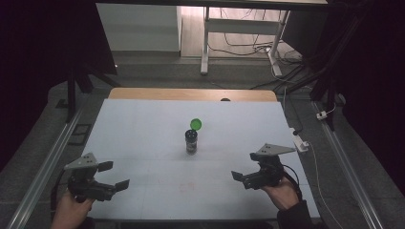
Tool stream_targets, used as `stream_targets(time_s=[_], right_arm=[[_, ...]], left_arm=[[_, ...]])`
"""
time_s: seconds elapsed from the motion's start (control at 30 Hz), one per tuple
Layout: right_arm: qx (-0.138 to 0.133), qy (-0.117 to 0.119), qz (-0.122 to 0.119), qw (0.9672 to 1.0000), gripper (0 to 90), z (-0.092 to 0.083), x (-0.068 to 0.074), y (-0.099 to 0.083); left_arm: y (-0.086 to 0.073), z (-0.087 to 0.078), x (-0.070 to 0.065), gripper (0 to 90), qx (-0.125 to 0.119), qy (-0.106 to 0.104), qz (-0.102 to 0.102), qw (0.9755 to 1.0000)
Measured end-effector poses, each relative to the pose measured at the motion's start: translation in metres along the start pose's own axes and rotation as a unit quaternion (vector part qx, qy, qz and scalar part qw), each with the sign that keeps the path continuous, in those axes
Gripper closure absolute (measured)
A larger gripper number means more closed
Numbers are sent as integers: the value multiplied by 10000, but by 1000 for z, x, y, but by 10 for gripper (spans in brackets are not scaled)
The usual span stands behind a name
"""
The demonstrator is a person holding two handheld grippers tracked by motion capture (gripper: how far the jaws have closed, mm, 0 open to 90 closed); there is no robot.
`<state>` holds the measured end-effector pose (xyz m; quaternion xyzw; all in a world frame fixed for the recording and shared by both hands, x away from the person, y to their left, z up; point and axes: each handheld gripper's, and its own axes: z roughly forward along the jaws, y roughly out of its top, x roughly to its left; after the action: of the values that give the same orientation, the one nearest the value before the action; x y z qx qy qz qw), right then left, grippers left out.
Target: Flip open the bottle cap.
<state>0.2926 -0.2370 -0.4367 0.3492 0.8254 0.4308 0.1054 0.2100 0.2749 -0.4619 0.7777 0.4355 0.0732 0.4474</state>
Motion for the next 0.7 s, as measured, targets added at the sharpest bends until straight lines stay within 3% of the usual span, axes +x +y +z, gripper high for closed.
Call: stream_targets(time_s=[0.23,0.4,0.7], right_arm=[[-104,-358,276,9989,0,-23,-13,-22],[3,-549,484,9973,0,-33,-20,-38],[347,-813,475,9950,0,-41,-22,-52]], left_arm=[[-19,-16,4,0,-81,240,-204,9995],[-29,-23,4,0,-64,439,-216,9988],[-41,-23,3,0,232,726,-158,9970]])
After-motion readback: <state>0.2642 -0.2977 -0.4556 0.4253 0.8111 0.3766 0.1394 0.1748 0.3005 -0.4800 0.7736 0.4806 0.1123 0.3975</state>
